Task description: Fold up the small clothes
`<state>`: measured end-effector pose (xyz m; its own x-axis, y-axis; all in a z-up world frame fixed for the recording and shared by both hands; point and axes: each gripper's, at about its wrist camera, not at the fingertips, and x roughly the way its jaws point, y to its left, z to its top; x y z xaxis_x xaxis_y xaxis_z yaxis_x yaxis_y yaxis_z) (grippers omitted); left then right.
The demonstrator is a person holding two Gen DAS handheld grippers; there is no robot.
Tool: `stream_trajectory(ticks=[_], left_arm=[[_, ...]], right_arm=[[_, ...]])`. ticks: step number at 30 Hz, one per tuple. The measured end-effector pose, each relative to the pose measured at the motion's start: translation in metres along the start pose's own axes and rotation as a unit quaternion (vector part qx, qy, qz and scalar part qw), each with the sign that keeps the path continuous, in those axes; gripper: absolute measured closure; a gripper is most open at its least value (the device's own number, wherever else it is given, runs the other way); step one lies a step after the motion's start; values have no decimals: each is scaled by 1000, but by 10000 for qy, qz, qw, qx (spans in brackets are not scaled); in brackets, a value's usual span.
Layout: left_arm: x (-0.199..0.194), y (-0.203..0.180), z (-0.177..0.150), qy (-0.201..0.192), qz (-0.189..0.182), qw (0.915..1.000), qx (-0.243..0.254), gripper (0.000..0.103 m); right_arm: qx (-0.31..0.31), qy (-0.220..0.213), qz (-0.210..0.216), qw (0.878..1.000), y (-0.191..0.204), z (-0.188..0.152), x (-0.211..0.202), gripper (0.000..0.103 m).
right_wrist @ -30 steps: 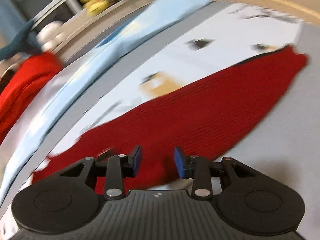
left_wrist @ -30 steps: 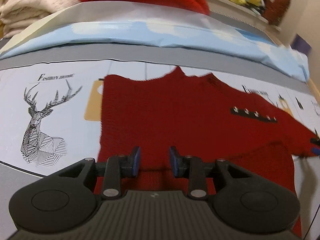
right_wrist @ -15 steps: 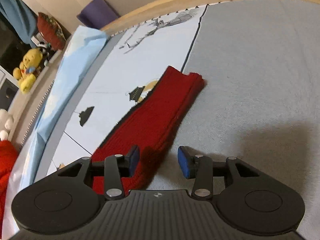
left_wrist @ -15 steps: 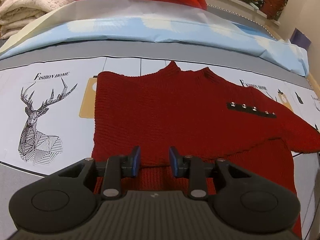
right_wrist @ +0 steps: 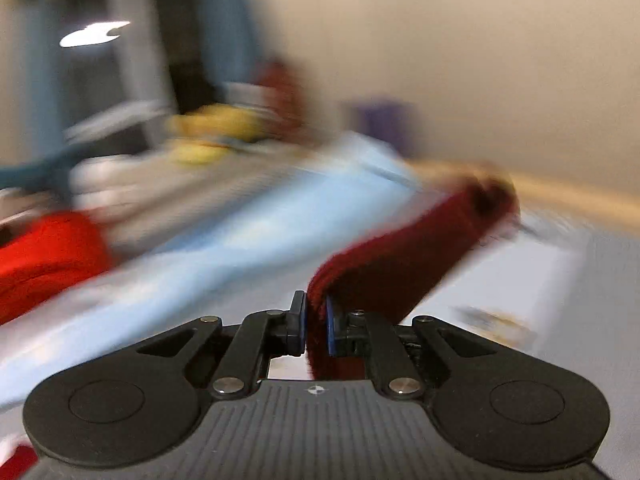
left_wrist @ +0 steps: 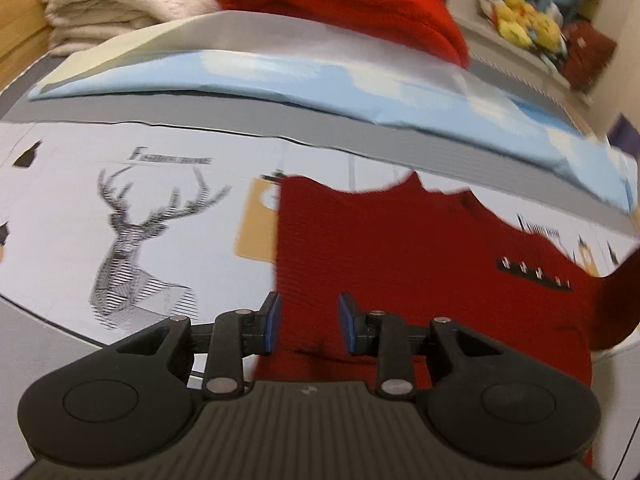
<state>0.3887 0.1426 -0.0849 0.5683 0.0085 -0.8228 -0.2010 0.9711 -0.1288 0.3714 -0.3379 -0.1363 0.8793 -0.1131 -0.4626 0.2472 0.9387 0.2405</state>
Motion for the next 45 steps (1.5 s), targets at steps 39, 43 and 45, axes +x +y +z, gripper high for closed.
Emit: stream_trajectory(ticks=[39, 43, 45], left_arm=[[61, -23, -10, 218, 208, 9994, 148, 100], [27, -27, 5, -689, 273, 9968, 295, 100], [29, -22, 5, -712, 405, 9965, 154, 99]], right_arm=[[1038, 3164, 698, 9403, 62, -89, 25, 64], [1281, 2958, 368, 9459, 47, -81, 29, 64], [1329, 2916, 277, 9469, 42, -81, 31, 64]])
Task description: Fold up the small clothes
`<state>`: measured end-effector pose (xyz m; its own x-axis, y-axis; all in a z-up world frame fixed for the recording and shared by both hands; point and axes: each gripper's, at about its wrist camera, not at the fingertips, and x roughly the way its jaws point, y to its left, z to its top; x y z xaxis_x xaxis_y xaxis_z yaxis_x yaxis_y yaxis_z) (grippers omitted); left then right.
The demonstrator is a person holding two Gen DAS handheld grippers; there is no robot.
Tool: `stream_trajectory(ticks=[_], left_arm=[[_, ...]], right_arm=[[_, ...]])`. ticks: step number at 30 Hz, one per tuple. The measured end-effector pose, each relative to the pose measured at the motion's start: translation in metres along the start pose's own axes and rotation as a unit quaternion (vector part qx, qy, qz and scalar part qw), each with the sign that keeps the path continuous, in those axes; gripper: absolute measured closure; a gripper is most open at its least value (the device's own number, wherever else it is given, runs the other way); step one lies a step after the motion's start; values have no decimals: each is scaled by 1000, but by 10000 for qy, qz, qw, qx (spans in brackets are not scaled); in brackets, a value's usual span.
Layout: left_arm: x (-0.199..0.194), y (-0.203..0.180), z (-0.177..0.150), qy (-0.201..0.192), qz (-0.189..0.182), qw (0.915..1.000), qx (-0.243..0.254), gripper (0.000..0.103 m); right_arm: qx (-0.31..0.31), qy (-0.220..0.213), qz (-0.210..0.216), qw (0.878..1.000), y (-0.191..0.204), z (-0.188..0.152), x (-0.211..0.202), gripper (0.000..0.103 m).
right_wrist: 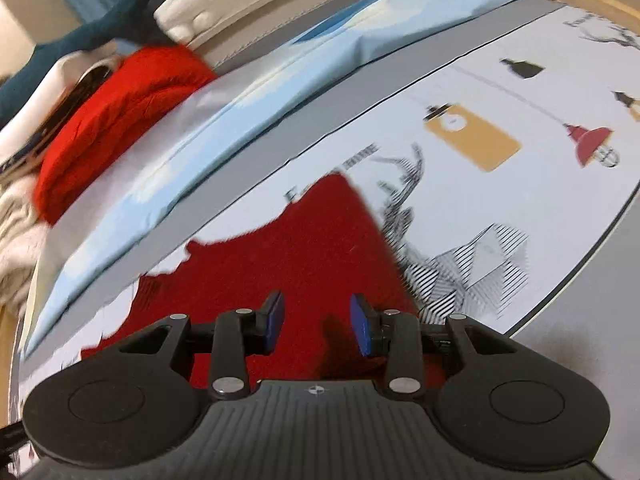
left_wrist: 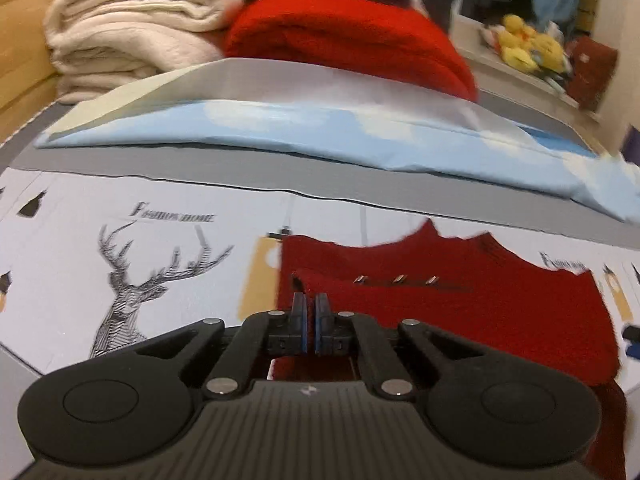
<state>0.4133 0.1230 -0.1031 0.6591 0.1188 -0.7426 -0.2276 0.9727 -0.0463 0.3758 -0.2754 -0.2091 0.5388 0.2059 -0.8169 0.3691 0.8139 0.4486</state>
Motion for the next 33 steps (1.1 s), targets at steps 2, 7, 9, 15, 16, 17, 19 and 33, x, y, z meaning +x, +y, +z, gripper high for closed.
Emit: stream_trajectory(ticks=[2, 7, 9, 15, 16, 17, 19, 33], left_arm=[[13, 2, -5, 301, 131, 9994, -82, 99], [16, 12, -5, 203, -44, 9989, -429, 99], [25, 9, -10, 421, -565, 9961, -536, 95], [66, 6, -37, 1237, -148, 9918, -297, 93], [61, 4, -33, 1140, -152, 9929, -294, 93], [56, 3, -29, 958, -217, 9948, -284, 92], [55, 0, -28, 762, -245, 9966, -197, 84], [-64, -7, -39, 327, 8, 9981, 520, 77]], right_arm=[[45, 87, -47, 9999, -5, 0, 6, 64], [294, 428, -582, 9970, -24, -2, 23, 64], [370, 529, -706, 9954, -30, -3, 28, 64], [-402, 432, -891, 9943, -14, -9, 35, 66], [-185, 513, -947, 9940, -21, -11, 38, 63], [23, 481, -927, 9945, -26, -11, 37, 58], [-210, 448, -934, 9944, -21, -10, 37, 59], [-1361, -673, -273, 9880, 26, -2, -103, 59]])
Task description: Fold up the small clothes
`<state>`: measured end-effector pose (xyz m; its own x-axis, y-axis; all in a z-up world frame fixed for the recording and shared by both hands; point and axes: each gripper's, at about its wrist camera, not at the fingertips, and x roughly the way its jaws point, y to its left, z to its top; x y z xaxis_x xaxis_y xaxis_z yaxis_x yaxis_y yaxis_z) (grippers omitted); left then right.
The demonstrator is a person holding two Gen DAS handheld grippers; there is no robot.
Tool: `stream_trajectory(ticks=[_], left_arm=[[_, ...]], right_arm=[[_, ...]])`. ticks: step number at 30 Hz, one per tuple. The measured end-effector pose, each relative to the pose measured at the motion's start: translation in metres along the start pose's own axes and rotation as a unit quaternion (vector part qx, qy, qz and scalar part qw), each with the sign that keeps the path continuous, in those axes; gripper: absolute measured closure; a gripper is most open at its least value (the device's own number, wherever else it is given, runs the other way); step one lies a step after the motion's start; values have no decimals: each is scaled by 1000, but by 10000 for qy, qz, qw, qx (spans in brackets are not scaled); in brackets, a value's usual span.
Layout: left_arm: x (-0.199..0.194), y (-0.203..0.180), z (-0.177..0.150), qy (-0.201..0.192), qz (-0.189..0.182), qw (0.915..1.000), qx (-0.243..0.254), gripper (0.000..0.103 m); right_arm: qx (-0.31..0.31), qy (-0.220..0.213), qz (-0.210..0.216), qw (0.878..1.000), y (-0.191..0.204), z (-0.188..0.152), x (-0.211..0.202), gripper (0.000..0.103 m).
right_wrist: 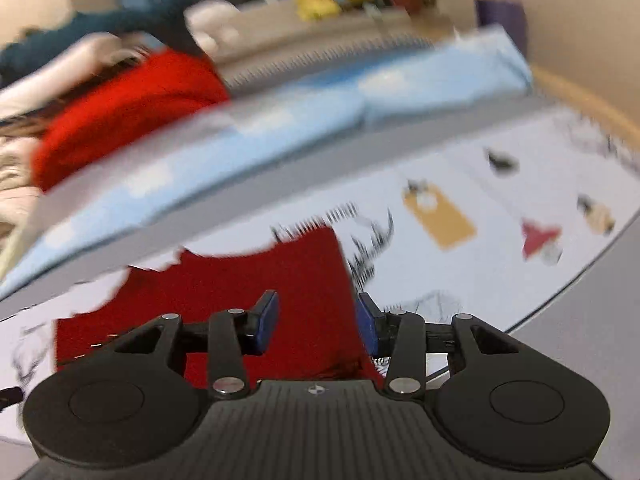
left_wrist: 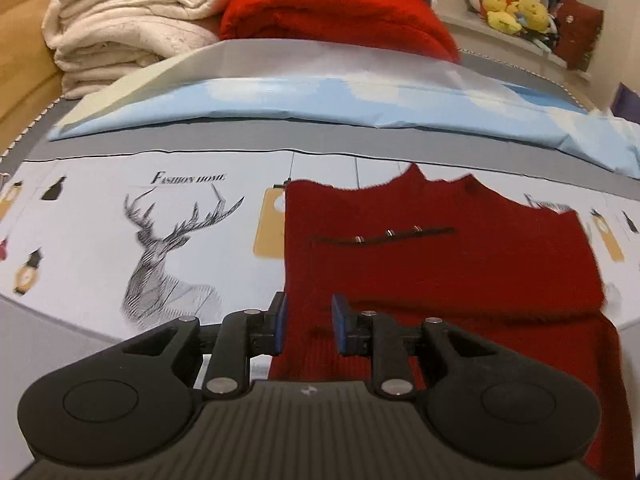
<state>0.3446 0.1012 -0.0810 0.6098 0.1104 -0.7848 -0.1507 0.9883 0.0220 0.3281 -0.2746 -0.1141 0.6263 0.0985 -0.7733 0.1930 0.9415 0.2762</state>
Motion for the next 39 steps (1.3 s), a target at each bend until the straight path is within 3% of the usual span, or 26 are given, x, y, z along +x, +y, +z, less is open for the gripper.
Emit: stream_trajectory(ticks=[6, 10, 14, 18, 22, 27, 32, 39], left_arm=[[-81, 6, -45, -180, -11, 9996, 209, 74], [-123, 15, -93, -212, -98, 9992, 339, 74], [-147, 29, -144, -166, -345, 9990, 230, 74], [-144, 43, -192, 8, -525, 9986, 11, 74], [-123, 60, -224, 462, -403, 9980, -178, 74], [-107, 85, -236, 796, -286, 9954, -447, 67], [-91, 105, -251, 1302, -426, 9858, -976, 65], [-82, 106, -256, 1514, -410, 9836, -892, 65]], right_arm=[[15, -257, 389, 9989, -31, -13, -109, 58], [-30, -188, 336, 9993, -63, -52, -159, 58], [88, -14, 191, 9998, -93, -98, -182, 58], [171, 318, 87, 9993, -118, -140, -173, 58], [395, 985, -200, 9942, -135, -172, -149, 58], [578, 1354, -399, 9883, -143, -189, -130, 58], [704, 1583, -537, 9834, -149, -198, -116, 58], [600, 1819, -561, 9799, -153, -208, -101, 58]])
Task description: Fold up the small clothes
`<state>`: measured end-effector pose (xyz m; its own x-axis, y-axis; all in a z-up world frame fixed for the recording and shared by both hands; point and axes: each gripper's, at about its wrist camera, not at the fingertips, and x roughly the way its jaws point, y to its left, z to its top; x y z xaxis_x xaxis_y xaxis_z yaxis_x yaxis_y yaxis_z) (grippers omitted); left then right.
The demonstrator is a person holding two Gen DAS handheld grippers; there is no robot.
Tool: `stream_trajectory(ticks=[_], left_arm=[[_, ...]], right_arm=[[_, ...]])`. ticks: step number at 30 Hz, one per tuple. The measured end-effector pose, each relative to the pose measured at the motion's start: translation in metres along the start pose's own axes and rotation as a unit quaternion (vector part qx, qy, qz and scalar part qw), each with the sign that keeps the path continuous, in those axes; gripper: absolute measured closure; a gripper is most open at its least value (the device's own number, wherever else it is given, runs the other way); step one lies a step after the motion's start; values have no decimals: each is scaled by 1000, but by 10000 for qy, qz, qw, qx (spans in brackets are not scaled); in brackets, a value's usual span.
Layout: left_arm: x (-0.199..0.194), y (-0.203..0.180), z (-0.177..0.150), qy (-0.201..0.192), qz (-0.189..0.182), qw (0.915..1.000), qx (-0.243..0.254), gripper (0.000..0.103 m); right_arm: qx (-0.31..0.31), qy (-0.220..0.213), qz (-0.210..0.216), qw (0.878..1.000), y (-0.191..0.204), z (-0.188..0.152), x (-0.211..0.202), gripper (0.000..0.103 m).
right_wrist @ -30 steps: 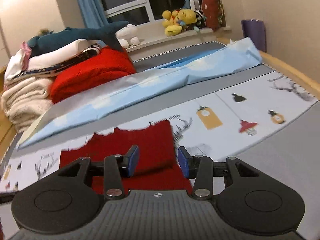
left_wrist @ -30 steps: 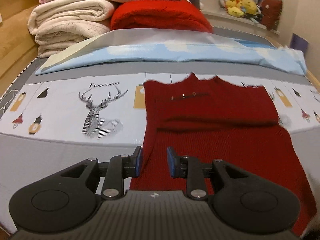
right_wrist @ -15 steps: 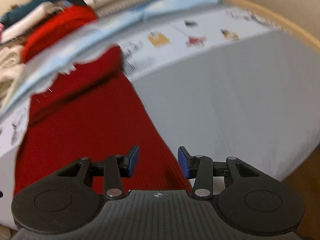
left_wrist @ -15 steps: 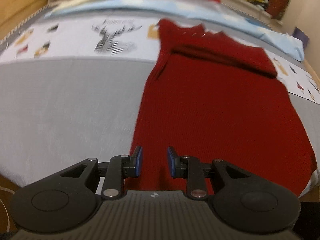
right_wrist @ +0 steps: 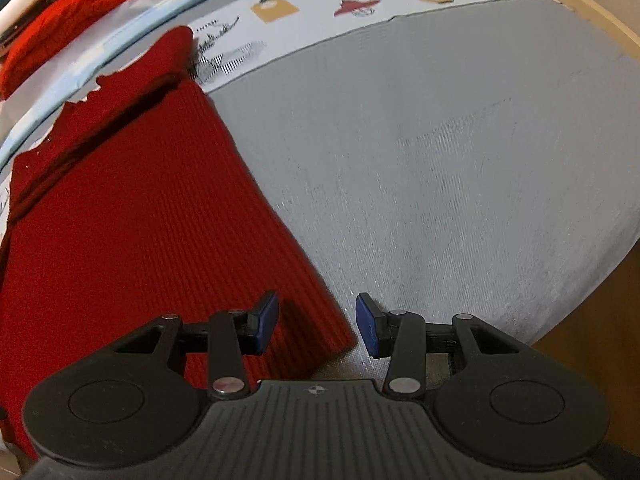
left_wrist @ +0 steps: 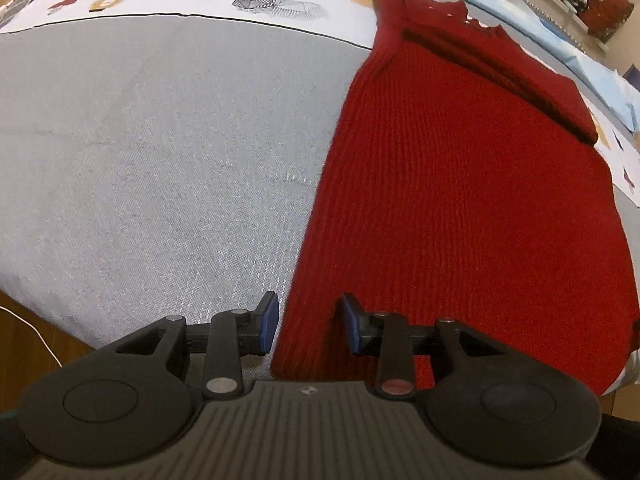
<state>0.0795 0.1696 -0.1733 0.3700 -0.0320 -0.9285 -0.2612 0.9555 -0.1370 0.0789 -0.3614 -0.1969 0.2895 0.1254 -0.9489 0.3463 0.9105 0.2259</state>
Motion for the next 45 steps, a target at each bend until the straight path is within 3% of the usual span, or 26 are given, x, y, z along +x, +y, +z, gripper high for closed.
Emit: stream_trajectory(ticks=[11, 12, 15, 16, 17, 20, 24, 29, 31, 45], left_arm=[[2, -9, -1, -34, 93, 9999, 136, 64], [2, -9, -1, -35, 97, 9999, 139, 64], [3, -13, 0, -57, 127, 9997, 203, 66], [4, -15, 0, -72, 135, 9996, 256, 70], [4, -17, -1, -78, 106, 9994, 318, 81], [-4, -23, 0, -162, 113, 9986, 497, 93], [-13, -20, 1, -233, -93, 9989, 384, 92], [1, -17, -4, 11, 81, 9993, 366, 79], [1, -16, -3, 26, 78, 9994, 329, 79], [6, -21, -2, 4, 151, 9988, 471, 79]], right_arm=[[-383, 59, -36, 9992, 11, -1, 13, 57], [-388, 46, -29, 9992, 11, -1, 13, 59], [-446, -9, 70, 9990, 9, -5, 7, 78], [-473, -52, 71, 9988, 8, -5, 6, 86], [-461, -76, 116, 9988, 7, -7, 2, 91], [-297, -279, 358, 9985, 1, -5, -11, 95], [-80, -500, 528, 9973, -10, -2, -27, 95], [-22, 68, 304, 9995, -11, -8, -8, 89], [-187, 70, 138, 9997, -7, -8, -5, 81], [-565, 36, 4, 9984, 5, -11, 3, 77]])
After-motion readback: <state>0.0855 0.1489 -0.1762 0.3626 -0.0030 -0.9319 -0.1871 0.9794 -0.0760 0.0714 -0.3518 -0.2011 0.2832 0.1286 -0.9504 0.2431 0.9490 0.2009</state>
